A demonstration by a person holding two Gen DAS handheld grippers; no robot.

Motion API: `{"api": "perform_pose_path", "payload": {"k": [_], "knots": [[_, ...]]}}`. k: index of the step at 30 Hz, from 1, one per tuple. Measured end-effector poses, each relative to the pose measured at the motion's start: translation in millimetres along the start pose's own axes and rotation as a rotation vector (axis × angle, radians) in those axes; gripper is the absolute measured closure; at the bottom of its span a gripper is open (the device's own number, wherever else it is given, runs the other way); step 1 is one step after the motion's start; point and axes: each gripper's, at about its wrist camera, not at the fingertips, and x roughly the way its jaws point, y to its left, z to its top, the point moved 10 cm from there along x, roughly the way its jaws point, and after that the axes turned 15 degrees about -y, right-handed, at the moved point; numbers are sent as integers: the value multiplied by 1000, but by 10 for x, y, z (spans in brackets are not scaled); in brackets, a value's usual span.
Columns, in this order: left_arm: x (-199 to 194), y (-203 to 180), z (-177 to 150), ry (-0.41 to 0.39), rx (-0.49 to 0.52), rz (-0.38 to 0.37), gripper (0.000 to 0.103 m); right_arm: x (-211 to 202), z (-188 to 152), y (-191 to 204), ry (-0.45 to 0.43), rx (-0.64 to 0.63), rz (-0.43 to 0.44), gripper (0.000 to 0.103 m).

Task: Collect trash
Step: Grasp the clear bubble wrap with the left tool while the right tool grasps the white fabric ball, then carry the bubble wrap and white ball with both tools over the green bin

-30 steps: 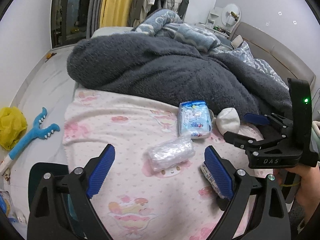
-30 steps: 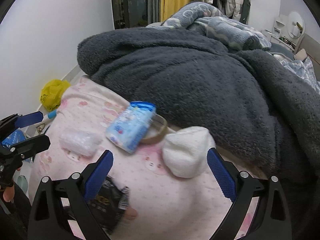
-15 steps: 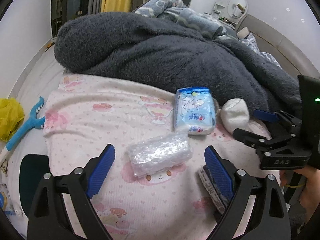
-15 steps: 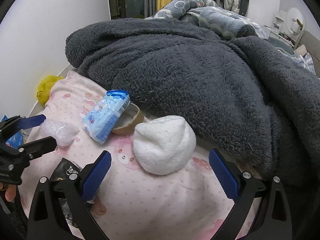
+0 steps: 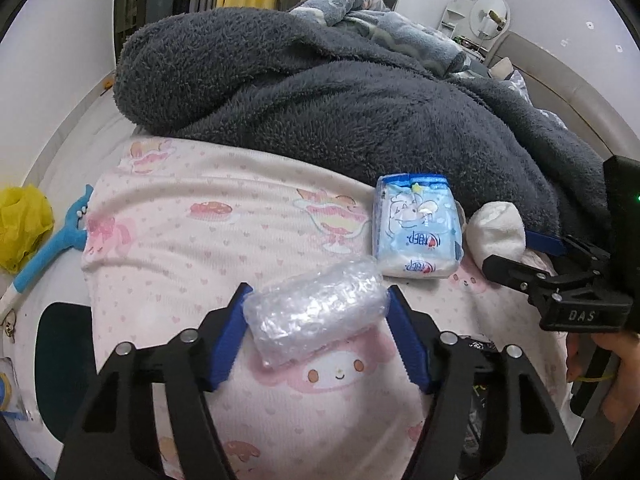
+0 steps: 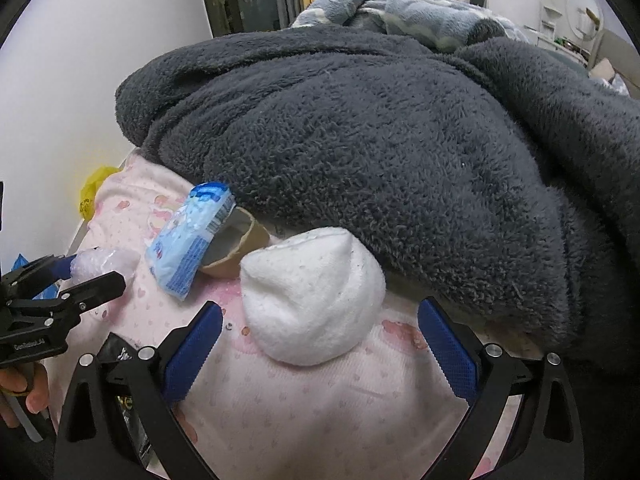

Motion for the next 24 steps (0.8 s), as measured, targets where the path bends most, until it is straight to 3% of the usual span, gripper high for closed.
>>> {"api": "perform_pose_path", "payload": {"k": [7,11,16,24], "knots": [[-81,45,88,-33,-17,-19,36,103,-23,73,23,-2,12,6],[-153,64,148,-54,-22,-26,36,143,-46,23,41,8,-13,28],[-250,94,219,-78,-21,-26,36,141,-47,14,51,25,-15,45],[-467,175,325,-121,15,-15,36,2,2,93,51,41,-46,47]]}}
